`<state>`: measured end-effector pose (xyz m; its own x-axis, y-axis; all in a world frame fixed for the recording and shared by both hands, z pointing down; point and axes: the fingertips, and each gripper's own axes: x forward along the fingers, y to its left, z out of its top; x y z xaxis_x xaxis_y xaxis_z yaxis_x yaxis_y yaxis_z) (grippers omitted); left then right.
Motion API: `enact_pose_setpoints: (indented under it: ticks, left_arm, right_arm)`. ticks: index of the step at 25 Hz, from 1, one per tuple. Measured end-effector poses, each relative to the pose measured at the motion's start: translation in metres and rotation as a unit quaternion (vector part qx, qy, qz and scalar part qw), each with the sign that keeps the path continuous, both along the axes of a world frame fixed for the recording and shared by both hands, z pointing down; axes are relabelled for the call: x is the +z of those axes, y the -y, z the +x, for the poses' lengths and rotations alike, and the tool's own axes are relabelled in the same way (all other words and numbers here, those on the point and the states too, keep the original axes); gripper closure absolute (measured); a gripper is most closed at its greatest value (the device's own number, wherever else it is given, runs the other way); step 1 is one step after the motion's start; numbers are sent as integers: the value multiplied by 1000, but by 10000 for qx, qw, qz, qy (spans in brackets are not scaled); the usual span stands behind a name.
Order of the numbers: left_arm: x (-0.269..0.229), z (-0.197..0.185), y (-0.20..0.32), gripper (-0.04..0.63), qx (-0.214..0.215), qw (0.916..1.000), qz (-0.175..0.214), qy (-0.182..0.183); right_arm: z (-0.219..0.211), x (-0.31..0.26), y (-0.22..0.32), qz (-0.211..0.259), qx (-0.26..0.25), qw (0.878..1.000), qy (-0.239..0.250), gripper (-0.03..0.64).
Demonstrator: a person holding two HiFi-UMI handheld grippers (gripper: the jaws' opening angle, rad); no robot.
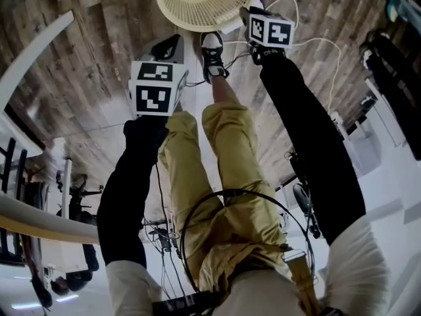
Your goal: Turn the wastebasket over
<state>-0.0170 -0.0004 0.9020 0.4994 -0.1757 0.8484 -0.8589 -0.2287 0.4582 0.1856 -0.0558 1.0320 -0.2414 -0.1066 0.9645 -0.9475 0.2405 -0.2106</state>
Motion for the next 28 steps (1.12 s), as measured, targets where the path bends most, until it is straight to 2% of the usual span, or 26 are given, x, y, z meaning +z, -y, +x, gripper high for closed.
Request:
enact_pose_setpoints:
  ticks: [3, 5, 7, 13, 18, 24, 28]
  left_arm:
    - [7, -4, -7, 594, -35, 10000, -83, 12]
    - [9, -7, -13, 594, -42, 9999, -148, 51]
    - [8, -8, -17, 594, -4, 9998, -144, 99]
    - [12, -15, -17, 594, -60, 9998, -78, 169]
    - [15, -14, -22, 594, -131, 9997, -114, 146]
    - [10, -17, -19, 594, -149, 9997, -87, 166]
    - [0, -21, -10, 594, -210, 9997, -34, 146]
  right_arm:
    - [9, 3, 3, 58, 552, 9985, 12, 520]
    - [10, 3, 2, 29, 704, 9974, 129, 522]
    - [12, 2, 2, 63, 664, 9978, 48, 522]
    - [23, 3, 15, 390, 604, 9950, -689, 511]
    - [14, 16, 6, 63, 479, 9962, -725, 511]
    - [-10, -2, 24, 116, 966, 9951, 166, 554]
    - [-46, -37, 47, 461, 530, 9960, 552, 555]
